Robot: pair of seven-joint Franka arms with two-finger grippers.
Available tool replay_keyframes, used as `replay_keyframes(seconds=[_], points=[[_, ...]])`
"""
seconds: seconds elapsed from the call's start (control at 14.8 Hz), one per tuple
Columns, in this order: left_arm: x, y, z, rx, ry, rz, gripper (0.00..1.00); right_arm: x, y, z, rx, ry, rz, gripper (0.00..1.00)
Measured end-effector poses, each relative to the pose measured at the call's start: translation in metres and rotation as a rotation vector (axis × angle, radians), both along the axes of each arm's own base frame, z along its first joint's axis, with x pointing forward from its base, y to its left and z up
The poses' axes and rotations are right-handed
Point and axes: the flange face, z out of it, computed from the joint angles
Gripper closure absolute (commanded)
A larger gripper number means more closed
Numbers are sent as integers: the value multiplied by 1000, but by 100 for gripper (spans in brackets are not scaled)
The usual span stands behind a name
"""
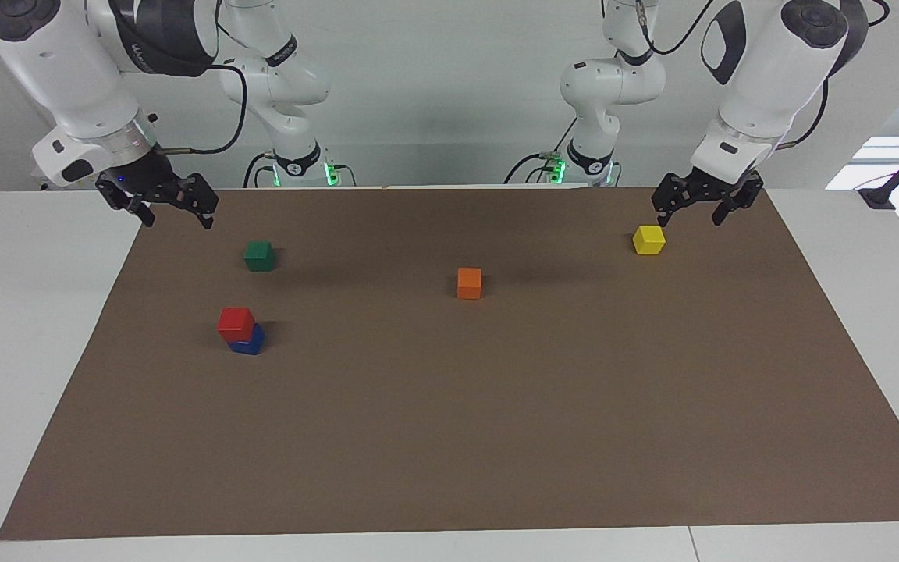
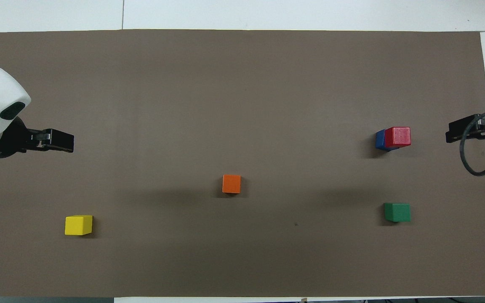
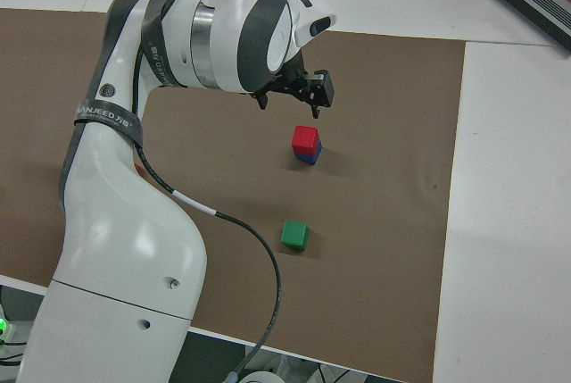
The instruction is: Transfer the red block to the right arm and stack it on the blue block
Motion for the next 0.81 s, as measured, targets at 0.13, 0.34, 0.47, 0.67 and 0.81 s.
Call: replay_keyframes(seconds=[0.13, 0.34, 0.47, 0.67, 0.81], points=[[0, 0, 0, 0, 0, 0, 0, 0, 0, 0, 0, 0, 0, 0], [0, 0, 0, 0, 0, 0, 0, 1, 0, 1, -1, -11, 0, 0], [0, 0, 0, 0, 0, 0, 0, 1, -1, 1, -1, -14, -1, 0], [0, 0, 0, 0, 0, 0, 0, 2, -1, 1, -1, -14, -1, 0], [0, 0, 0, 0, 0, 0, 0, 2, -1, 1, -1, -14, -1, 0]])
